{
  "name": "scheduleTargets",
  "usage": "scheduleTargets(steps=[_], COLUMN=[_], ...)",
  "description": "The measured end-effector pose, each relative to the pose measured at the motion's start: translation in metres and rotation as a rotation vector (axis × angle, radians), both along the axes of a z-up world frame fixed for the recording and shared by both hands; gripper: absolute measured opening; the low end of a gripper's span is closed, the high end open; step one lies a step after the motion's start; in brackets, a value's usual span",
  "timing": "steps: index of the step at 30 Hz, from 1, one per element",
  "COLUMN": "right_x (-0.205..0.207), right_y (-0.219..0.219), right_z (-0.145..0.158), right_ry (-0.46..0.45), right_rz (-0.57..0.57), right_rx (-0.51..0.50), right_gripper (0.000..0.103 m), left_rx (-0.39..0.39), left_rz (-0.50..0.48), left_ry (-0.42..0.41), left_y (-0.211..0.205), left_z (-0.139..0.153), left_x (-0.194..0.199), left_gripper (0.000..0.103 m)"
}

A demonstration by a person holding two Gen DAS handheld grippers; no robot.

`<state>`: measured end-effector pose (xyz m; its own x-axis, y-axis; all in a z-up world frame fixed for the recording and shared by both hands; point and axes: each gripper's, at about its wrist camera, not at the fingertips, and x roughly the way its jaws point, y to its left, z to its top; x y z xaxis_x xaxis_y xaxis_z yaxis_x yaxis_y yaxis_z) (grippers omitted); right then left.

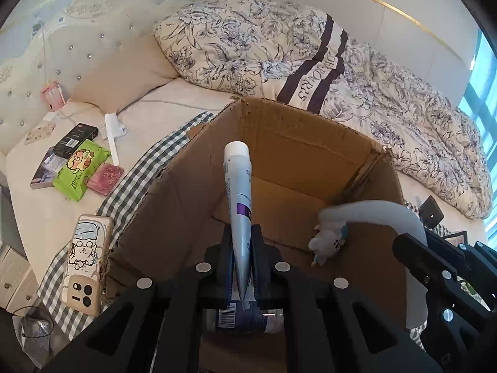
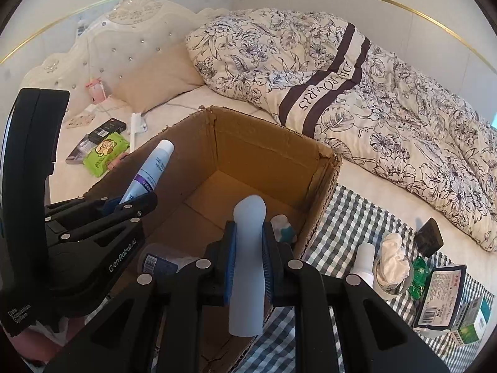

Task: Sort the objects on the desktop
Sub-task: 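Open both tools to drop the tube and hose into the box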

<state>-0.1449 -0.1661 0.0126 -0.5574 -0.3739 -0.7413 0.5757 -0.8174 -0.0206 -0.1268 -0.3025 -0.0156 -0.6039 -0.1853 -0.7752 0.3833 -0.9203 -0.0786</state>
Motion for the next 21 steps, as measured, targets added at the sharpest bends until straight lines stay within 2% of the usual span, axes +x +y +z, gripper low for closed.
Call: scheduleTargets(steps=[1, 2, 3, 5, 9, 21], right_x=[-0.001, -0.001, -0.001, -0.002, -0.003, 0.015], right_y=[0.001, 0.002, 0.003, 0.01, 0.018, 0.067], right_z=[0.0, 0.001, 0.002, 0.006, 0.011, 0.03], right_ry=[0.002, 0.003, 0.004, -0.002, 0.005, 0.011], right_rz=[-0.01, -0.017, -0.028, -0.052, -0.079, -0.126], right_rx=[-0.004, -0.006, -0.01, -0.056, -0.065, -0.117], right_gripper=[0.02, 0.028, 0.047, 0.065, 0.065, 0.065], left_rx=[0.002, 0.009, 0.02, 0.013, -0.008, -0.035], left_rz=[0.006, 0.007, 0.008, 0.029, 0.036, 0.02], left_ry=[-0.004, -0.005, -0.008, -0.003, 0.007, 0.038], left_y=[-0.001, -0.002, -0.003, -0.004, -0.001, 0.032], left_z=[0.0, 0.0, -0.001, 0.0, 0.005, 0.033], left_x=[0.0, 0.0, -0.001, 0.001, 0.005, 0.028], left_gripper=[0.013, 0.027, 0.054, 0.079, 0.084, 0.087])
